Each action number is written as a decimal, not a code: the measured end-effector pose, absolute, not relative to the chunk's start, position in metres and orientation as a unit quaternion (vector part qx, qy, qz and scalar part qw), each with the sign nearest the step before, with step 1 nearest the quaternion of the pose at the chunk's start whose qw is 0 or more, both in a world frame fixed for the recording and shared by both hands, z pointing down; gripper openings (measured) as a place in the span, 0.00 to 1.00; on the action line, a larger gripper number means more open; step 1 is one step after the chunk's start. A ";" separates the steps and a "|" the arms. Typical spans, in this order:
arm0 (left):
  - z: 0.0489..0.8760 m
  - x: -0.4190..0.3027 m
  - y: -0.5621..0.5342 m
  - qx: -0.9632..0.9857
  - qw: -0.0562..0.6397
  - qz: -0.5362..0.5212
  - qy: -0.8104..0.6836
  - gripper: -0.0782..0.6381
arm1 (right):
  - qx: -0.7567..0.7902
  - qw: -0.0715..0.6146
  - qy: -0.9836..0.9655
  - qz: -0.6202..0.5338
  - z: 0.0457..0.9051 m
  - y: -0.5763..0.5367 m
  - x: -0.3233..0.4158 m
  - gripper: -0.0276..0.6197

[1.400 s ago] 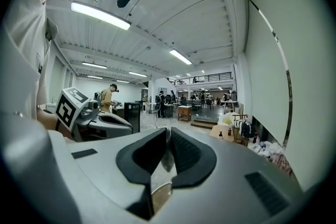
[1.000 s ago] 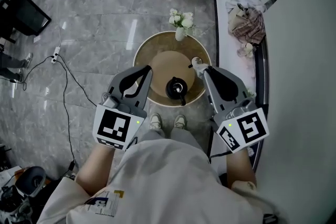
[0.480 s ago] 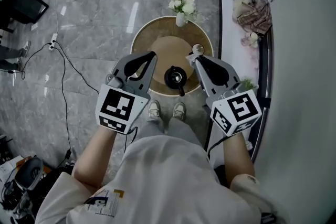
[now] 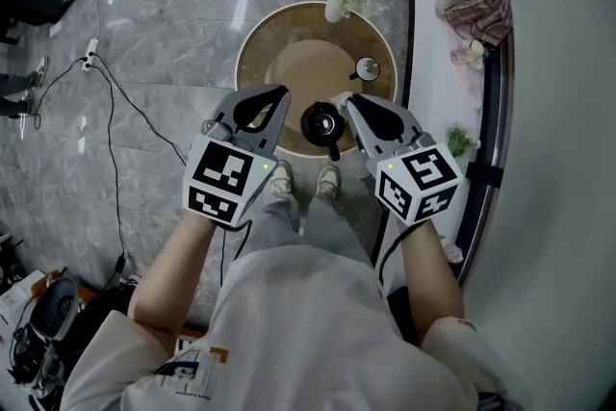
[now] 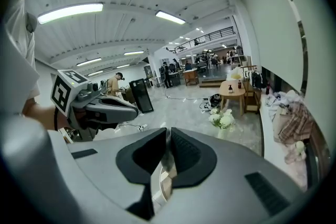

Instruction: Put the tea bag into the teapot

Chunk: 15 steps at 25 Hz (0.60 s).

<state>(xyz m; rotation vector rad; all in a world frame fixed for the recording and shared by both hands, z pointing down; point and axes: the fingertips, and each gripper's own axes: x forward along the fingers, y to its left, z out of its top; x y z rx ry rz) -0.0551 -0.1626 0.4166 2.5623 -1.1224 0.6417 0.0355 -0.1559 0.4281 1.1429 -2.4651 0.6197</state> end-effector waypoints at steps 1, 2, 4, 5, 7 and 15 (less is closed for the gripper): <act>0.423 -0.054 -0.163 0.884 0.139 0.225 -0.386 0.12 | 0.404 0.181 -0.868 0.225 0.437 -0.157 0.036 0.09; 0.429 -0.054 -0.163 0.883 0.142 0.227 -0.384 0.12 | 0.403 0.186 -0.866 0.231 0.446 -0.157 0.036 0.09; 0.442 -0.052 -0.165 0.882 0.150 0.232 -0.382 0.12 | 0.397 0.199 -0.863 0.239 0.465 -0.158 0.036 0.09; 0.449 -0.051 -0.166 0.881 0.154 0.234 -0.381 0.12 | 0.393 0.208 -0.863 0.241 0.474 -0.158 0.035 0.09; 0.463 -0.049 -0.169 0.880 0.161 0.241 -0.377 0.12 | 0.385 0.225 -0.861 0.245 0.493 -0.159 0.035 0.09; 0.524 -0.045 -0.176 0.867 0.203 0.271 -0.366 0.12 | 0.371 0.279 -0.838 0.287 0.572 -0.149 0.036 0.09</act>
